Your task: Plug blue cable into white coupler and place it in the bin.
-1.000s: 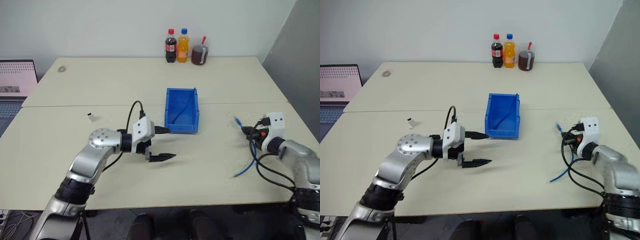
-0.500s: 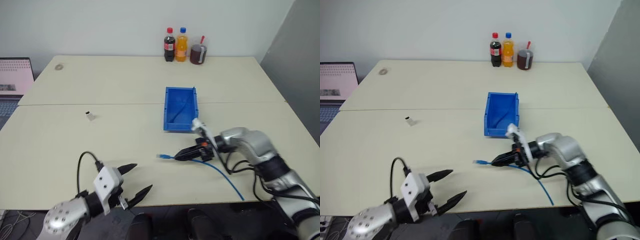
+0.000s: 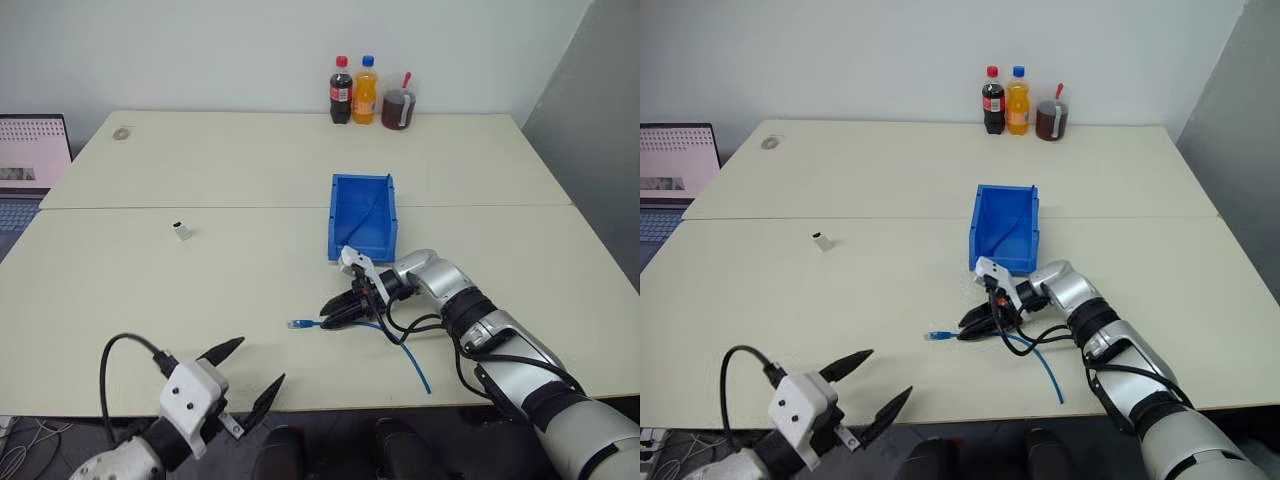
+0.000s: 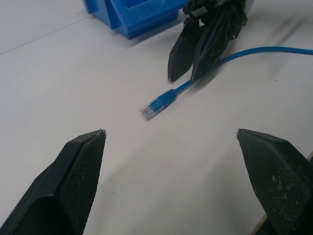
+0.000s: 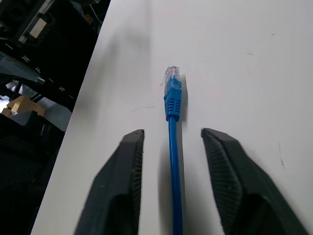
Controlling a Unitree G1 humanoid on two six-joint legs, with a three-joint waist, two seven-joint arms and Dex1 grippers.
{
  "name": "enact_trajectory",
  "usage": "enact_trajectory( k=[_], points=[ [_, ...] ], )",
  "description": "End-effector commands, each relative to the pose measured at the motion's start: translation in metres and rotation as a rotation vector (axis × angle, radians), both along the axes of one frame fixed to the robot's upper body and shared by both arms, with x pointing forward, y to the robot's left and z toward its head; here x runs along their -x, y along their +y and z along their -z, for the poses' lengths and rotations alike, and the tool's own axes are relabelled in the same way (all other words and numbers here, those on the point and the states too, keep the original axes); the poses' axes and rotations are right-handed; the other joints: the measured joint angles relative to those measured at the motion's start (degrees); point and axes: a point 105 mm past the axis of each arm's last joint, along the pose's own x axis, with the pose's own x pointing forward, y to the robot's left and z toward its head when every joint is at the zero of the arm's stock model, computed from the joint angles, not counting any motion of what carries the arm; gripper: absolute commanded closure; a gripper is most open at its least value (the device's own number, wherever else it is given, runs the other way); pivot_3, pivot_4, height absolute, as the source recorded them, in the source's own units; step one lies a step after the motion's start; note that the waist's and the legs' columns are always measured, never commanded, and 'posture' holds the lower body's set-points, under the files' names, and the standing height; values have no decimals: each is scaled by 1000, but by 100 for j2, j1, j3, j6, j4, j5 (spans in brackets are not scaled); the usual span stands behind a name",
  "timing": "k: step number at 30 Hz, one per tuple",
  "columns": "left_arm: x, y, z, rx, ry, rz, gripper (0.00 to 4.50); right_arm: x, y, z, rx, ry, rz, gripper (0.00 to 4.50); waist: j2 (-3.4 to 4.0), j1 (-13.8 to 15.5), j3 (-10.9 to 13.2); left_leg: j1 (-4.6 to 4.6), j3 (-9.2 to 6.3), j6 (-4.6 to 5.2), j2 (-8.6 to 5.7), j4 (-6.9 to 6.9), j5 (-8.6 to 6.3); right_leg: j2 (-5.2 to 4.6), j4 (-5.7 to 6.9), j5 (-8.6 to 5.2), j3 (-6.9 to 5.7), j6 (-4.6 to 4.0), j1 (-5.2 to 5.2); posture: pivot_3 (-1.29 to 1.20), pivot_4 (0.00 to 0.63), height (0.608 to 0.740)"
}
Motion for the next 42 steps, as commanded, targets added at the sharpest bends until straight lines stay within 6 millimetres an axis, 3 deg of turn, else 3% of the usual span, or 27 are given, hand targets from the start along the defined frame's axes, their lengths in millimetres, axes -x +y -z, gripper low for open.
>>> enact_trajectory(
  k=[1, 5, 12, 20, 23, 27, 35, 42],
  points=[
    [-17, 6, -7, -33, -34, 66, 0, -2, -19, -19, -52, -24, 66, 1433, 0, 3, 0, 0, 0, 0, 0, 0, 0, 0, 0, 2, 0, 3, 0, 0, 150, 740],
    [-41, 10, -9, -121, -41, 220, 0, 19, -44, -45, -105, -36, 123, 484, 7, 109, 4, -8, -3, 0, -3, 0, 0, -1, -4, 9, -4, 16, -2, 0, 150, 740],
    [-65, 1, 12, -291, 41, 598, 0, 64, -68, -72, -135, -68, 249, 484, 12, 107, 5, -13, 2, -1, -17, -19, -1, 9, -9, 5, -7, 9, -13, 0, 150, 740],
    [-109, 2, 28, -335, 132, 746, 0, 75, -77, -76, -140, -80, 403, 484, 9, 126, 3, -14, -6, -1, -16, -13, -1, 26, -5, 6, -10, 9, -11, 0, 150, 740],
    [-119, -4, 29, -285, 166, 763, 420, 78, -85, -74, -129, -83, 455, 437, 7, 138, 0, -16, -13, 0, -20, -10, 0, 26, -4, 7, -15, 9, -7, 0, 150, 740],
    [-114, -11, 32, -281, 198, 831, 1360, 85, -91, -73, -122, -76, 498, 437, 8, 134, 0, -22, -16, 0, -22, 2, 0, 24, -4, 9, -15, 14, -5, 0, 150, 740],
    [-112, -7, 35, -294, 203, 830, 3139, 84, -91, -75, -128, -80, 522, 437, 8, 132, -2, -24, -23, 0, -20, 27, 0, 24, 0, 17, -16, 27, 2, 0, 150, 740],
    [-114, -14, 38, -254, 216, 799, 4342, 80, -90, -77, -129, -76, 515, 437, 11, 135, -7, -29, -23, 0, -20, 41, 0, 24, 1, 21, -15, 32, 4, 0, 150, 740]
  ],
)
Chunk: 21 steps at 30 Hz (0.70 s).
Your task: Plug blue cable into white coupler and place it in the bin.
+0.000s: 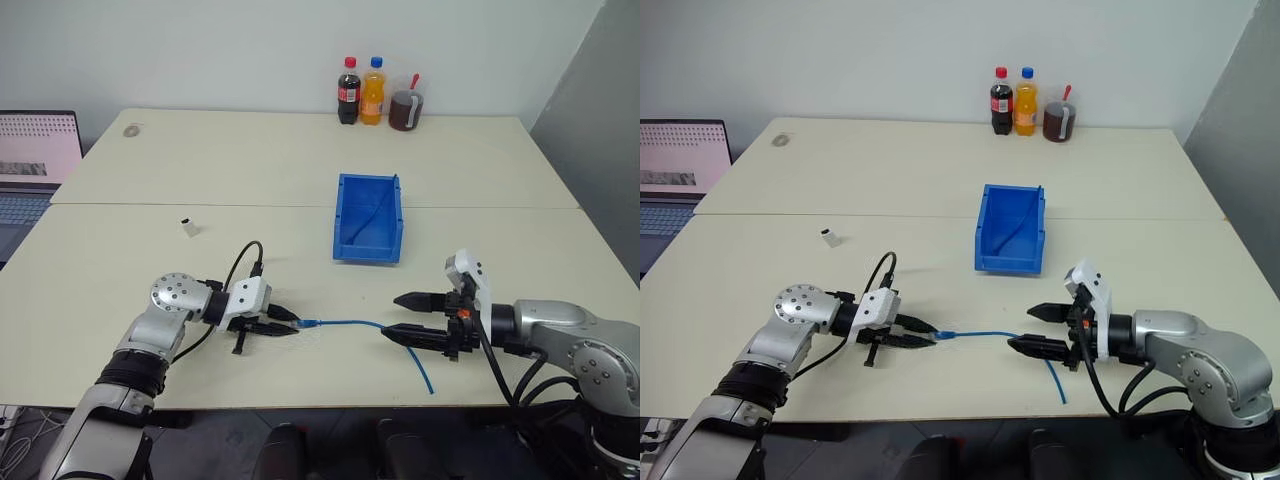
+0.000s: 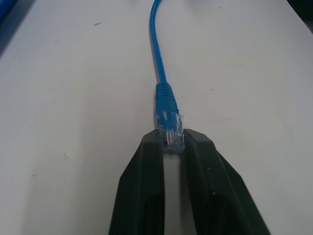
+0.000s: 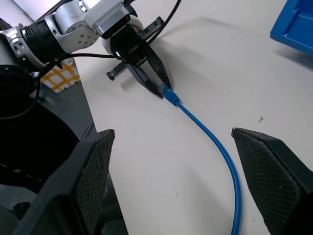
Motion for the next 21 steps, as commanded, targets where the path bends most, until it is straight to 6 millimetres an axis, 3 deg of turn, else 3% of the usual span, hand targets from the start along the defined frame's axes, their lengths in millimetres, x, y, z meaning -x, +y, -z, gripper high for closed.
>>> enact_trajectory(
  k=[1, 5, 9, 12, 17, 21],
  points=[
    [1, -3, 12, -1, 69, -67, 4343, -1, 3, -9, -14, -33, -18, 437, 2, 1, -3, -1, 0, 0, 0, 1, 0, 0, 0, 0, 0, 0, 0, 0, 150, 740],
    [9, -9, 1, 91, 361, -189, 4345, 3, 7, -14, -32, -26, -41, 437, 4, 3, -4, -5, -2, 0, -1, 4, 0, -3, 0, 1, 0, 2, 1, 0, 150, 740],
    [24, -23, -33, 256, 767, -278, 4347, 27, 12, -25, -123, 77, -159, 437, -2, -21, 1, -17, -6, 0, 10, 8, -1, -2, -3, 1, -3, 3, -4, 0, 150, 740],
    [35, -34, -59, 344, 961, -287, 4347, 45, 14, -26, -164, 163, -229, 437, -7, -25, 4, -20, -11, 1, 22, 7, -1, -1, -3, 0, -9, 3, -6, 0, 150, 740],
    [42, -45, -79, 396, 1013, -288, 4347, 50, 15, -11, -132, 200, -203, 437, -7, -23, 4, -14, -13, 1, 12, 8, -1, 4, -3, 0, -11, 3, -4, 0, 150, 740],
    [51, -44, -80, 378, 1029, -288, 4347, 28, 20, -4, -129, 156, -109, 437, -7, -79, 4, -11, -12, 1, 10, 10, -1, 9, -2, 1, -8, 4, -4, 0, 150, 740]
  ],
)
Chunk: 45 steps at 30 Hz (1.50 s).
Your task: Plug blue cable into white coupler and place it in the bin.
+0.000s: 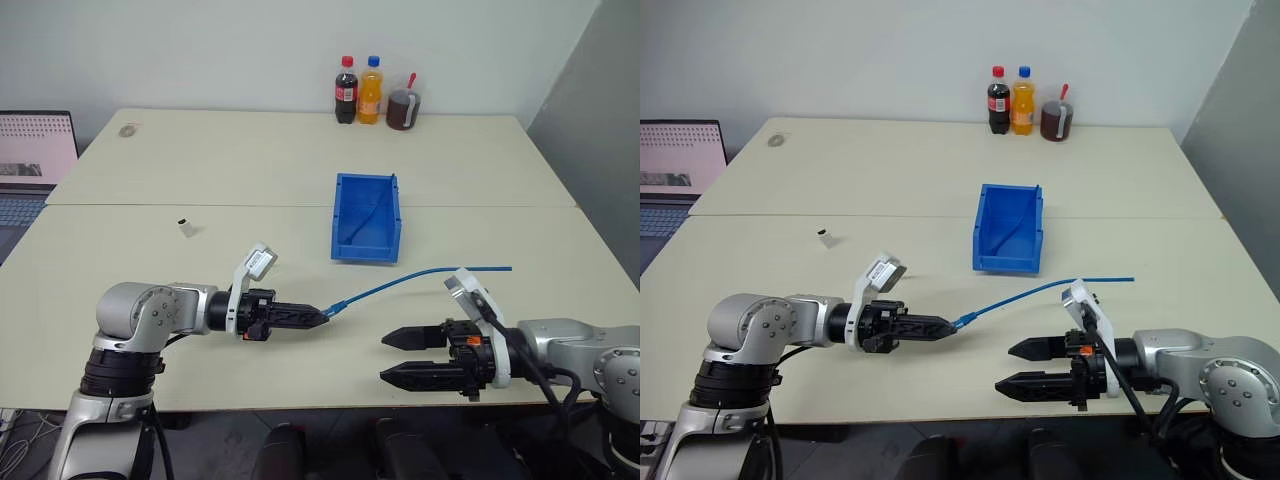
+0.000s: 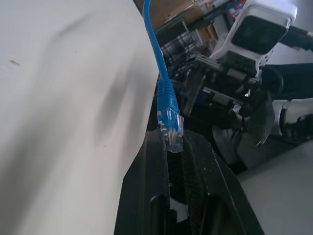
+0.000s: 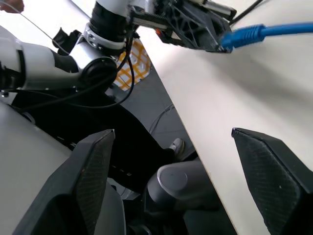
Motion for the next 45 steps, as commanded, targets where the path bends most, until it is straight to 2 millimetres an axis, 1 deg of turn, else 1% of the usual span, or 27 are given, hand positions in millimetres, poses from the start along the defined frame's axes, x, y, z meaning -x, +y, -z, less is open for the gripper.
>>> enact_trajectory(
  k=[1, 3, 5, 10, 14, 15, 18, 19, 22, 27, 29, 32, 35, 36, 37, 38, 41, 45],
  points=[
    [10, 2, -10, 12, -11, 26, 4347, -22, 6, -1, -19, -60, 89, 437, 0, -34, 0, 2, 0, 0, 2, -1, 0, 3, 0, 0, 1, 0, 0, 0, 150, 740],
    [14, 0, -12, 22, -7, 35, 4347, -32, 10, -2, -60, -32, 125, 437, 0, -56, 0, 2, -1, 0, 4, -3, 0, 6, 1, 0, 1, 0, -1, 0, 150, 740],
    [17, -1, -15, 33, -9, 45, 4347, -37, 14, -1, -95, 4, 145, 437, 0, -56, 0, 2, 0, 0, 5, -3, 0, 6, 1, 0, 3, -1, -2, 0, 150, 740],
    [21, -3, -15, 37, -18, 50, 4347, -33, 24, -2, -177, 109, 108, 437, -1, -51, 0, -2, 3, 0, 6, -6, 0, 2, -3, 0, 8, -2, -3, 0, 150, 740],
    [22, -3, -15, 40, -30, 49, 4347, -32, 28, -5, -206, 158, 99, 1082, -1, -53, 0, -2, 4, -1, 8, -5, 0, -4, -2, 0, 11, -2, -2, 0, 150, 740],
    [23, -4, -14, 37, -36, 51, 4347, -34, 29, -7, -220, 170, 100, 1426, -1, -54, 0, -1, 5, -1, 6, -4, 0, -4, -2, 0, 12, -2, -3, 0, 150, 740],
    [24, -4, -12, 34, -47, 52, 4347, -34, 31, -13, -259, 206, 84, 2152, -1, -59, 0, 0, 6, 0, 5, -4, 0, -2, -2, 0, 12, -1, -3, 0, 150, 740],
    [24, -4, -11, 32, -49, 50, 4347, -34, 31, -15, -265, 215, 75, 2313, -1, -59, 0, 0, 6, 0, 4, -4, 0, -2, -1, 0, 12, -2, -3, 0, 150, 740],
    [24, -4, -9, 27, -57, 50, 4347, -36, 31, -18, -274, 236, 73, 3129, -1, -61, 0, 0, 8, 0, 2, -6, 0, -1, -4, 0, 14, -2, -3, 0, 150, 740],
    [23, -7, -8, 33, -65, 45, 4347, -32, 33, -21, -263, 248, 35, 4204, -1, -60, 0, -2, 10, 0, 2, -6, 0, -2, -5, 0, 16, -2, -4, 0, 150, 740],
    [22, -7, -7, 32, -80, 43, 4347, -30, 34, -20, -257, 251, 22, 4480, -1, -60, 0, -1, 9, 0, 0, -6, 0, -2, -5, 0, 15, -2, -4, 0, 150, 740],
    [22, -8, -6, 27, -130, 35, 4347, -29, 35, -20, -246, 249, 16, 4480, -1, -59, 0, -1, 10, 0, 1, -6, 0, -2, -5, 0, 16, -2, -4, 0, 150, 740],
    [23, -8, -2, -3, -200, 46, 4347, -32, 34, -19, -234, 242, 31, 4480, -1, -53, 1, -2, 10, 0, 1, -7, 0, -1, -6, 0, 17, -2, -5, 0, 150, 740],
    [25, -7, 0, -19, -227, 63, 3663, -33, 33, -19, -231, 240, 37, 4500, -1, -57, 0, -2, 11, 0, 1, -7, 0, -1, -6, 0, 18, -2, -5, 0, 150, 740],
    [27, -6, 0, -32, -250, 83, 3561, -35, 33, -19, -230, 236, 43, 4500, -1, -59, 1, -1, 12, 0, 1, -8, 0, 0, -7, 0, 20, -2, -5, 0, 150, 740],
    [28, -5, 0, -39, -264, 96, 3314, -36, 33, -20, -230, 234, 47, 4500, 0, -64, 1, 0, 12, 0, 1, -8, 0, 0, -6, 0, 21, -3, -6, 0, 150, 740],
    [30, -1, 6, -95, -337, 150, 2829, -41, 33, -21, -232, 226, 67, 4500, 1, -58, 1, -1, 11, 0, 2, -11, 0, 3, -6, -2, 22, -5, -8, 0, 150, 740],
    [25, 1, 7, -121, -413, 169, 2023, -45, 31, -21, -223, 217, 88, 4500, 1, -53, 2, -2, 16, 0, 3, -12, -1, 2, -10, -2, 21, -6, -9, 0, 150, 740]
  ],
)
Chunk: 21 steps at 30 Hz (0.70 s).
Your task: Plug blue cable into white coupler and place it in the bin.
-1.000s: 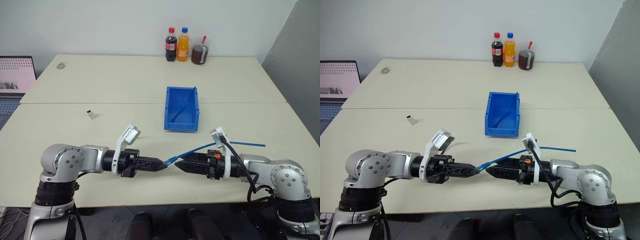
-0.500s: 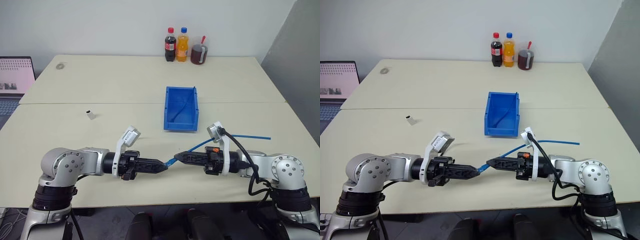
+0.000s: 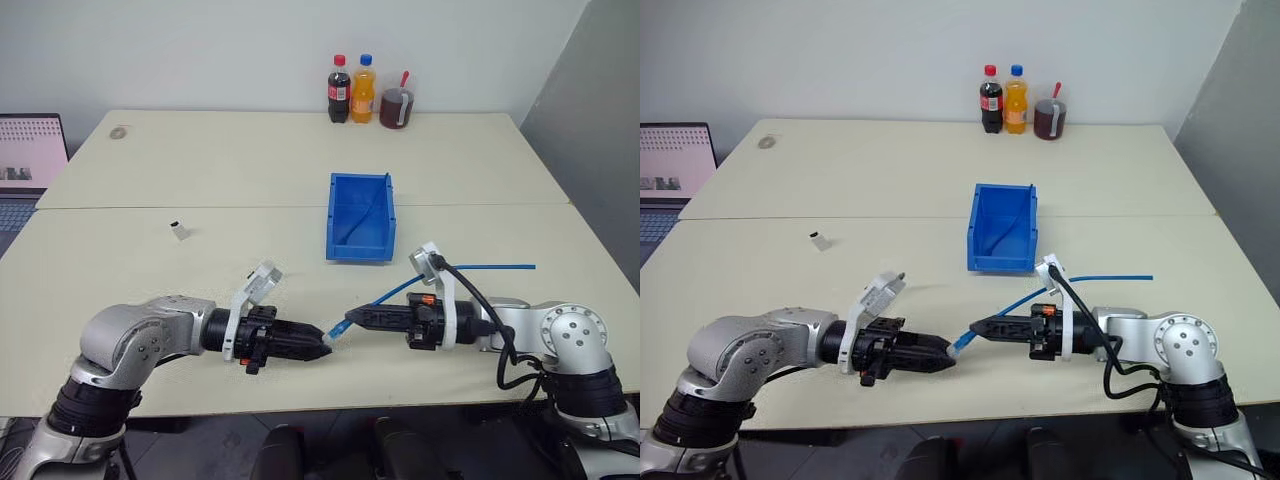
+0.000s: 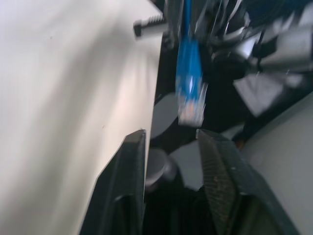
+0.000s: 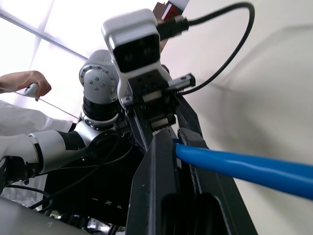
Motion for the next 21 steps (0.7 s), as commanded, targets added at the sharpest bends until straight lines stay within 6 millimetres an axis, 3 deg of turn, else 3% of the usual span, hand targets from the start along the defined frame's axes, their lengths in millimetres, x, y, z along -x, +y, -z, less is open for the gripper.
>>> enact_trajectory(
  k=[1, 7, 10, 15, 21],
  points=[
    [-1, -1, -4, -13, -111, 50, 1801, -4, -2, -9, -24, -31, 19, 4500, 0, 2, 0, -1, 0, 0, 0, 0, 0, -1, -1, 0, 0, 0, 0, 0, 150, 740],
    [-24, -7, 0, -105, -406, 28, 543, -19, -4, 4, 60, -49, 113, 4500, 0, 17, 0, -3, 0, 0, 0, -1, 0, -2, -1, 0, 2, 0, -2, 0, 150, 740],
    [-22, -10, 3, -105, -396, 45, 44, -30, -6, 20, 155, -52, 183, 4500, 0, 20, 0, -4, 2, 0, 0, -1, 0, -2, -1, 1, 2, 1, -2, 0, 150, 740],
    [-16, -11, 9, -108, -354, 59, 44, -34, -5, 23, 173, -66, 207, 4500, 0, 3, 0, -5, 7, 1, 2, -8, 0, 0, -1, 0, 5, 0, -8, 0, 150, 740],
    [-23, -12, 15, -121, -353, 19, 44, -32, 1, 17, 159, -81, 196, 4500, 0, 3, 0, -5, 3, 1, 5, -8, 0, 1, 0, 0, 2, -1, -8, 0, 150, 740]
  ],
)
